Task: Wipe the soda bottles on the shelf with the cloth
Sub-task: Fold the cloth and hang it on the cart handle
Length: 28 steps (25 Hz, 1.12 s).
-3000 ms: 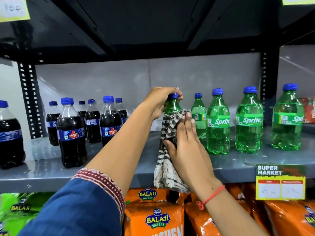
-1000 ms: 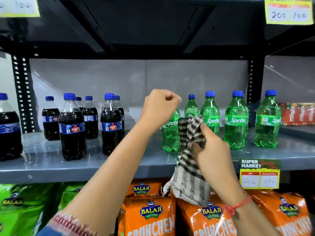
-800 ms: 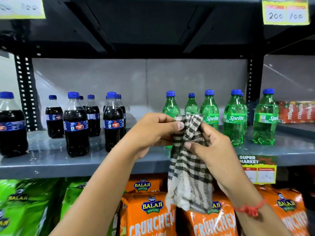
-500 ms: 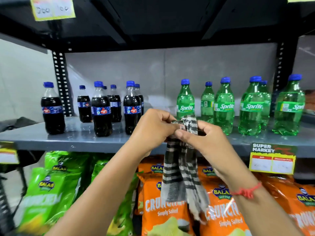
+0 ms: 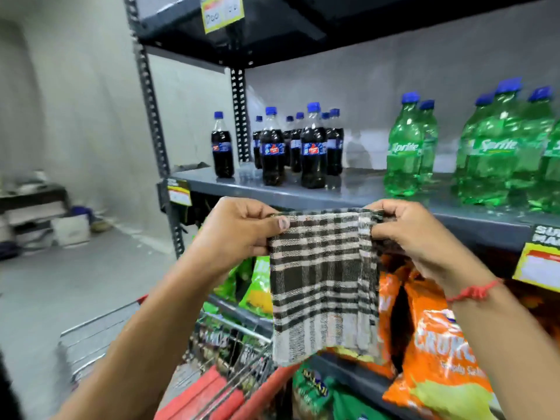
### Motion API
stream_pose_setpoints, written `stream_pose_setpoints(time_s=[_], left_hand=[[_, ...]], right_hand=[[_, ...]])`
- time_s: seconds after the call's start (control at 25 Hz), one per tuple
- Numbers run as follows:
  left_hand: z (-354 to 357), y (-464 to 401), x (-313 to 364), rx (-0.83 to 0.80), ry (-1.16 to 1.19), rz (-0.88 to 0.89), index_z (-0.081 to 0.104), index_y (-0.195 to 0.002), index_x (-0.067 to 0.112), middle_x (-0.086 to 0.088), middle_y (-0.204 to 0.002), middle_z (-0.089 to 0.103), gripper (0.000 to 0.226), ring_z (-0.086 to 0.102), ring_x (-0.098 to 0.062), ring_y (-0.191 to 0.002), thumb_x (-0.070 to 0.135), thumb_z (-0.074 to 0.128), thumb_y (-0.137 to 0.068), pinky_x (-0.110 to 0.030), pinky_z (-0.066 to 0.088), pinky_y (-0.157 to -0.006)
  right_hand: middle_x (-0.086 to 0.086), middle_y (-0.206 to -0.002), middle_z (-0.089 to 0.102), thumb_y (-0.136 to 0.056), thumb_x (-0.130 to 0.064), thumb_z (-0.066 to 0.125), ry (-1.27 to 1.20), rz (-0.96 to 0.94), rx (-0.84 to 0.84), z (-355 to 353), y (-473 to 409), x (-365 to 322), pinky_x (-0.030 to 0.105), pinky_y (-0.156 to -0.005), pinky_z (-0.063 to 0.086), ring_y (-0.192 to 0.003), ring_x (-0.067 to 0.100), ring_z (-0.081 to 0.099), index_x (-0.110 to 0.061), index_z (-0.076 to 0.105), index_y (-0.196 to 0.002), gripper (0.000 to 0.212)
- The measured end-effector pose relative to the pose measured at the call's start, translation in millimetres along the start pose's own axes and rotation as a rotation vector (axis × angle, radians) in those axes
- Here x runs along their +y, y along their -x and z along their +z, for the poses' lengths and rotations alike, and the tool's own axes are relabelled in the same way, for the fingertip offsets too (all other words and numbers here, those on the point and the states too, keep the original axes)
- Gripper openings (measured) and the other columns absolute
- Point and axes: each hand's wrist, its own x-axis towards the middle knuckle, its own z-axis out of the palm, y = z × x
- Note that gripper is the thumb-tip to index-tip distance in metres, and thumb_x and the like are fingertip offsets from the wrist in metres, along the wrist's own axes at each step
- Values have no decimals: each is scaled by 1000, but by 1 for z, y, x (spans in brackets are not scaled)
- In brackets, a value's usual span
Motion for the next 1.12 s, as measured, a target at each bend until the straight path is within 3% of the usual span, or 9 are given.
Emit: stream_pose_setpoints(time_s=[0.12,0.24,0.4,0.48,0.6,0.76,0.88,1.12], left_hand=[[-17,41,-21,98,-10,-98,60,-68,1,-15,-62,55,12,48,-17,-50,5,61,-79,-19,44,-44],[-34,70,-58,220,-15,-259,57,-70,1,-17,-70,58,11,47,-14,-46,6,61,-80,-18,46,-43],[-47,102,-122,325,43,-499,60,-66,4,-5,-53,65,13,57,-11,-45,5,61,-79,-19,51,-46],[-50,114,-153,363,37,-594,61,-65,4,-11,-62,66,14,59,-17,-53,5,62,-79,-21,53,-48],[-55,118,-186,403,25,-661,62,-67,3,-15,-67,61,12,54,-19,-56,7,63,-79,-26,53,-53],[-59,114,-215,456,50,-720,62,-68,2,-8,-56,53,11,49,-16,-49,5,64,-78,-25,53,-48],[-57,112,-231,461,84,-757,61,-66,2,-6,-49,50,12,47,-15,-44,4,64,-77,-25,53,-48],[-53,112,-253,447,53,-851,59,-65,1,-4,-41,51,14,50,-17,-41,4,64,-78,-33,55,-55]], right_hand=[[-4,-42,64,-72,26,47,-95,78,-293,28,-2,16,10,-39,46,-38,1,56,-9,61,-68,38],[5,-53,56,-72,25,43,70,138,-513,73,-14,40,17,-42,38,-44,13,47,-9,60,-66,39],[-2,-48,56,-75,26,43,276,266,-828,131,-21,89,10,-35,40,-36,2,49,-11,57,-64,41],[3,-59,58,-78,22,48,344,315,-911,156,-21,114,16,-40,43,-41,4,54,-13,57,-67,38],[6,-69,57,-81,16,52,390,373,-894,179,-22,141,23,-53,44,-57,14,54,-6,62,-82,24],[3,-75,56,-81,12,54,463,340,-826,193,-22,154,14,-37,42,-49,9,47,-5,60,-104,29],[13,-93,55,-80,13,53,449,375,-825,196,-20,166,20,-43,41,-51,12,42,-8,58,-104,32],[3,-57,40,-83,13,45,399,491,-819,197,-6,187,19,-36,29,-43,11,35,-11,48,-95,27]])
